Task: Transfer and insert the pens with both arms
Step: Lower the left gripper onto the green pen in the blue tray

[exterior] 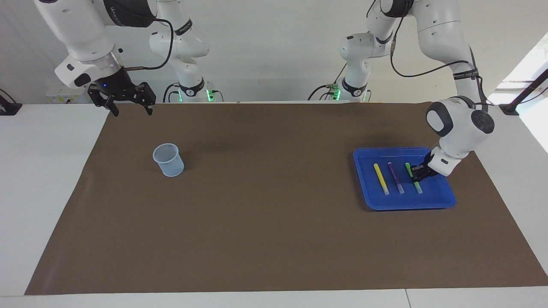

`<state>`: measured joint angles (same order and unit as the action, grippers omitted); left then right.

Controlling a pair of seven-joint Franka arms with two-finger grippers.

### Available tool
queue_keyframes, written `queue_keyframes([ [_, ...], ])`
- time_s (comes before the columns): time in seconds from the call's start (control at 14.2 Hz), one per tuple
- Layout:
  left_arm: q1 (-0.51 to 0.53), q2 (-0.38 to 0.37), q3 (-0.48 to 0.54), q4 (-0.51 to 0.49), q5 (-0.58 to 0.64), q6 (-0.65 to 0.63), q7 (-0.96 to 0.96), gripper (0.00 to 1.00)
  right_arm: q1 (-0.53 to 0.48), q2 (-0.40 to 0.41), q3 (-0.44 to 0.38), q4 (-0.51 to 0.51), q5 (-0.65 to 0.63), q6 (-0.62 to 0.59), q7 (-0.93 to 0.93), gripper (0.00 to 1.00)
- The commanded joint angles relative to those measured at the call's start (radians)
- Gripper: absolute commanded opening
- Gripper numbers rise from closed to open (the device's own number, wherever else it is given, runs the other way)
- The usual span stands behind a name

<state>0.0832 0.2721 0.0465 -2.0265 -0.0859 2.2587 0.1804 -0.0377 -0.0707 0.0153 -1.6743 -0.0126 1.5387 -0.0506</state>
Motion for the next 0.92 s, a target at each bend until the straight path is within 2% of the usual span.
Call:
queue_keyframes([
  [0.0,0.006,0.018,-0.004,0.018,-0.015,-0.013,0.004,0.0,-0.04,-0.015,-0.003,-0.01,0.019,-0.019,-0.015,1.0],
  [0.35,0.006,0.021,-0.004,0.067,-0.018,-0.073,0.001,0.0,-0.033,-0.017,0.0,-0.016,0.022,-0.019,-0.014,1.0],
  [0.64,0.001,0.027,-0.002,0.072,-0.026,-0.073,-0.007,0.0,-0.06,-0.029,-0.003,-0.05,0.202,-0.015,0.006,1.0],
  [0.71,0.0,0.027,-0.002,0.062,-0.025,-0.061,-0.001,0.39,-0.057,-0.032,-0.001,-0.053,0.207,-0.02,0.023,1.0],
  [0.78,-0.003,0.025,-0.002,0.049,-0.025,-0.041,-0.002,0.98,-0.053,-0.032,0.0,-0.054,0.207,-0.028,0.02,1.0],
  [0.85,-0.005,0.025,-0.002,0.048,-0.025,-0.039,-0.002,0.99,-0.051,-0.038,0.005,-0.053,0.206,-0.064,0.018,1.0],
])
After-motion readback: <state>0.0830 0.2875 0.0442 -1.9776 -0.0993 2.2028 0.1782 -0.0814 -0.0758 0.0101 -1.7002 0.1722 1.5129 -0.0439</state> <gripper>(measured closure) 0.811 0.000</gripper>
